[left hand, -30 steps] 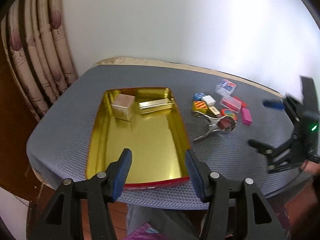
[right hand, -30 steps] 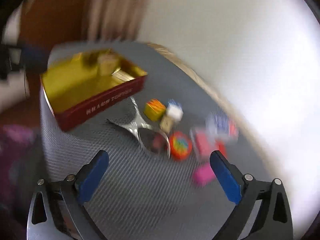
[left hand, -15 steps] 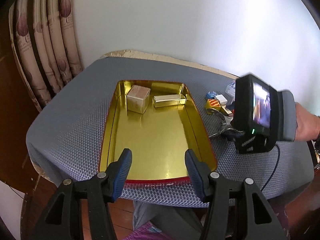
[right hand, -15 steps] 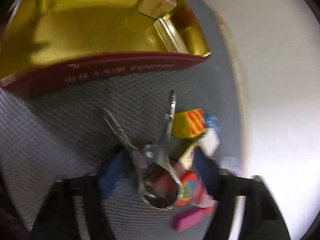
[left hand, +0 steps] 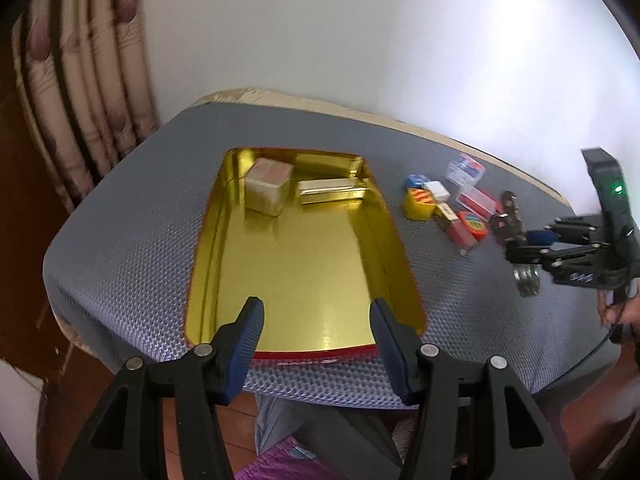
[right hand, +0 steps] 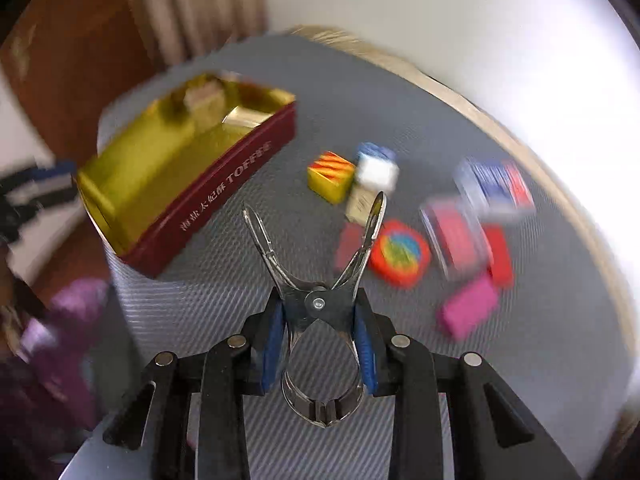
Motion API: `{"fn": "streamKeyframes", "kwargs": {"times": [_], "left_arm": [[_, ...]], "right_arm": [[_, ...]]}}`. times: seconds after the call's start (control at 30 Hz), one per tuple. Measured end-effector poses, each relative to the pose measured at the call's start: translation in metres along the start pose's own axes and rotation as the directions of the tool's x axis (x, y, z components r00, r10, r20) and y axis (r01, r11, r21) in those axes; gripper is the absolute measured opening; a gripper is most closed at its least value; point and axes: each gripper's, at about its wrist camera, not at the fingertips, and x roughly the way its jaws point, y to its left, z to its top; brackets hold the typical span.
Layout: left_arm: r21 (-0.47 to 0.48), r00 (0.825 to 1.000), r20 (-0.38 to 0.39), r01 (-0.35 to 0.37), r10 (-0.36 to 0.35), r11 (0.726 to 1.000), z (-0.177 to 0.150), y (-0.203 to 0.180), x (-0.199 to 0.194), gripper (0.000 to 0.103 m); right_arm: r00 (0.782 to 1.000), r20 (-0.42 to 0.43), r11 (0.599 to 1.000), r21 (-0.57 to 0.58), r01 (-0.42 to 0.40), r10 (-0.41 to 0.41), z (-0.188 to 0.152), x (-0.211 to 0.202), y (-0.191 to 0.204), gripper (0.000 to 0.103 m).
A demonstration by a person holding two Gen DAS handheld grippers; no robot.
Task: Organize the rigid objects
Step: 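Grasp the silver clip with the right tool and lift it, then grasp the YSL lipstick with the left tool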
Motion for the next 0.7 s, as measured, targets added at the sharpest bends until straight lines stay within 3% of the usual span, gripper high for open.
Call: {"fn": "streamKeyframes", "kwargs": {"times": [0.1,0.2,0.37,0.53,0.67,0.7], "left_arm": [[0.063,0.998,-0.015,0.067,-0.066,0.996,0.004,-0.021,-0.002,0.056],[0.115,0.984,-0.063,0.175,-0.168,0.978,0.018,-0.05,0.002,0.056],[0.065,0.931,-0.186,0.332,-0.315,0.941,0.052,-0.09,0.035,0.057],[0.01,0.909,-0.262,0.338,-0.323,0.941,0.08,-0.122,0.085,0.057],[-0.094,0.876,-0.319,0.351,-0.362,0.932,0.099,-0.135,0.125,0.057],[-0.11,0.877,-0.322,0.339,-0.356,0.934,0.102,-0.136,0.131,0.057]], "right_arm": [[0.996,0.065,0.981,0.179,-0.079,0.068,-0.036,-0.022,-0.028,0.029],[0.986,0.133,0.94,0.309,-0.141,0.104,-0.07,-0.035,-0.046,0.029],[0.977,0.195,0.896,0.414,-0.162,0.086,-0.104,-0.036,-0.072,0.029],[0.96,0.25,0.857,0.459,-0.232,0.125,-0.122,-0.03,-0.083,0.03],[0.951,0.267,0.839,0.473,-0.268,0.154,-0.129,-0.021,-0.088,0.03],[0.948,0.274,0.831,0.481,-0.279,0.16,-0.133,-0.019,-0.091,0.03]]}}
